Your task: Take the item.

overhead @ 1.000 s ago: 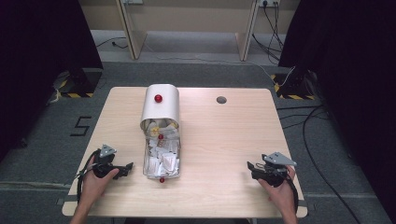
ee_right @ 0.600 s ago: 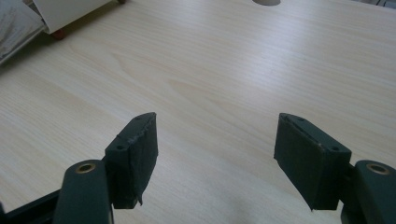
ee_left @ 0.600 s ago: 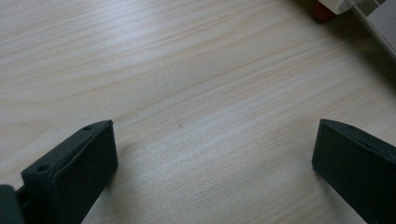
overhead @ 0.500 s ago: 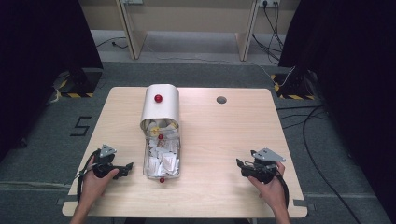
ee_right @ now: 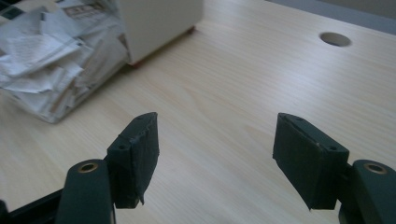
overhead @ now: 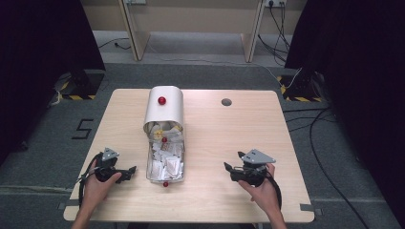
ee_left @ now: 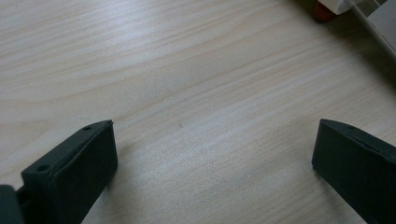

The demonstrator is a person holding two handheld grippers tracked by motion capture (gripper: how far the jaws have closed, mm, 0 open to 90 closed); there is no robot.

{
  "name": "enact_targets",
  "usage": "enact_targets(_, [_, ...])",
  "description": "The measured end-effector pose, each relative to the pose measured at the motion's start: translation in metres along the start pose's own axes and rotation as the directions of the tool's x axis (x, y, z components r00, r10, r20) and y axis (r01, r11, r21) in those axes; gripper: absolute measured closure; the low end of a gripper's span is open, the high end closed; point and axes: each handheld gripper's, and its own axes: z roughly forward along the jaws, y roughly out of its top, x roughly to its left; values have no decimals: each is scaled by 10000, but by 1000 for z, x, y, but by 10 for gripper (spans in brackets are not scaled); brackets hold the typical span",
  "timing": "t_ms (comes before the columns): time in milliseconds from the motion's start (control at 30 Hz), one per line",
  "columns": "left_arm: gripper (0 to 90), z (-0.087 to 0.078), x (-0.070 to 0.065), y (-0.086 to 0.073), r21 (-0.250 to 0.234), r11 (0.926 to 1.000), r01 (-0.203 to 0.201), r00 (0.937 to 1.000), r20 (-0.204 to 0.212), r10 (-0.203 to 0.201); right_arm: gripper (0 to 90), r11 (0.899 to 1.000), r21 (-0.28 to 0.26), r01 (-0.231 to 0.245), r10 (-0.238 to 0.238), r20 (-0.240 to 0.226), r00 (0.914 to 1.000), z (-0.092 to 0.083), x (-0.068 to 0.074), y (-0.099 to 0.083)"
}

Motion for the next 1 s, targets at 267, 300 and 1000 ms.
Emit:
enact_targets(267, [0, 0, 0, 0, -2, 10000, 3, 10000, 0, -3, 331, 9992, -306, 244, -267, -786, 9965, 13, 27, 22])
enact_targets(300, [0, 0, 0, 0, -1, 10000, 2, 10000, 0, -2, 332, 9989, -345, 306, -334, -849, 9958, 14, 30, 25])
enact_targets(1000, [0, 0, 0, 0, -1, 10000, 1, 10000, 0, -1, 374, 9940, -497, 979, -1049, -1690, 9800, 40, 74, 45])
